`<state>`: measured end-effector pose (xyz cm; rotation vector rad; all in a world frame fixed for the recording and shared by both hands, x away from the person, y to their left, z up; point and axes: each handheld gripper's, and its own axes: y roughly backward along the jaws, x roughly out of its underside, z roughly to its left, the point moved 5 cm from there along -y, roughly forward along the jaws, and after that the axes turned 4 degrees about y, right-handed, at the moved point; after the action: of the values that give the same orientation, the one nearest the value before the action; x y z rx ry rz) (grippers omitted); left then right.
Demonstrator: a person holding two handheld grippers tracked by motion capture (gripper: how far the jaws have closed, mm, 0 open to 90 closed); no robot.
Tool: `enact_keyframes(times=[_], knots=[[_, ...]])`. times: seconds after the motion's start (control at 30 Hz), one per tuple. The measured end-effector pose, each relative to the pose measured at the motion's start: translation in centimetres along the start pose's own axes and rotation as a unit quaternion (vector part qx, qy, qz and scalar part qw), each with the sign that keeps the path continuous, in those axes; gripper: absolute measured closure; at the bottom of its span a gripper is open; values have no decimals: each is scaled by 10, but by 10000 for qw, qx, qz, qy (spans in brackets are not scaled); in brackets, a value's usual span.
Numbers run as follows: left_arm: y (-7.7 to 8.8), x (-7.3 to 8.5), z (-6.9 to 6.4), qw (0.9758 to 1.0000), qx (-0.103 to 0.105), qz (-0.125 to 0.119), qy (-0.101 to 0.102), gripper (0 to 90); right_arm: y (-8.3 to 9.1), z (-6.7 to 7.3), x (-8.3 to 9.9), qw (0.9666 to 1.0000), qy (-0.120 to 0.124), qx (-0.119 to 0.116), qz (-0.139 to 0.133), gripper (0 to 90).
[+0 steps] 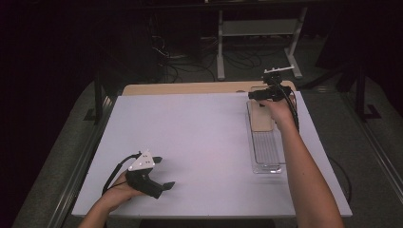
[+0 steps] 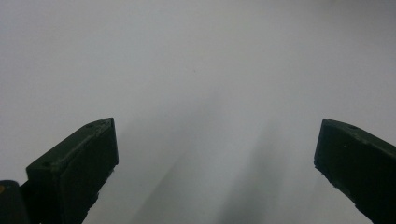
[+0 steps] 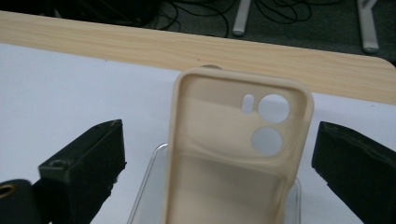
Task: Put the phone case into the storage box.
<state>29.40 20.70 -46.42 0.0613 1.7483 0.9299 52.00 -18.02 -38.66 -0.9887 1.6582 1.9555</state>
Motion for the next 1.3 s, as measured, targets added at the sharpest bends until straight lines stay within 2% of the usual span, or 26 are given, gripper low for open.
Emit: enact_keyframes(times=[0.4, 0.67, 0.97, 1.17, 1.27, 1.3], knots=[[3, 1, 5, 9999, -69, 93, -7, 0, 18, 11, 25, 9987, 218, -408, -219, 17], [4, 1, 8, 9999, -109, 110, 1, 0, 30, 25, 42, 9957, 497, -728, -285, 17], [7, -2, 10, 9998, -151, 79, 56, 0, 45, 40, 62, 9906, 717, -1106, -355, 17], [10, -5, 14, 9997, -207, 138, -67, 0, 58, 50, 78, 9865, 839, -1336, -442, 17], [11, -5, 14, 9997, -213, 138, 6, 0, 65, 55, 86, 9846, 866, -1455, -431, 17], [11, -6, 14, 9997, -216, 134, 2, 0, 67, 56, 88, 9836, 940, -1472, -461, 17]])
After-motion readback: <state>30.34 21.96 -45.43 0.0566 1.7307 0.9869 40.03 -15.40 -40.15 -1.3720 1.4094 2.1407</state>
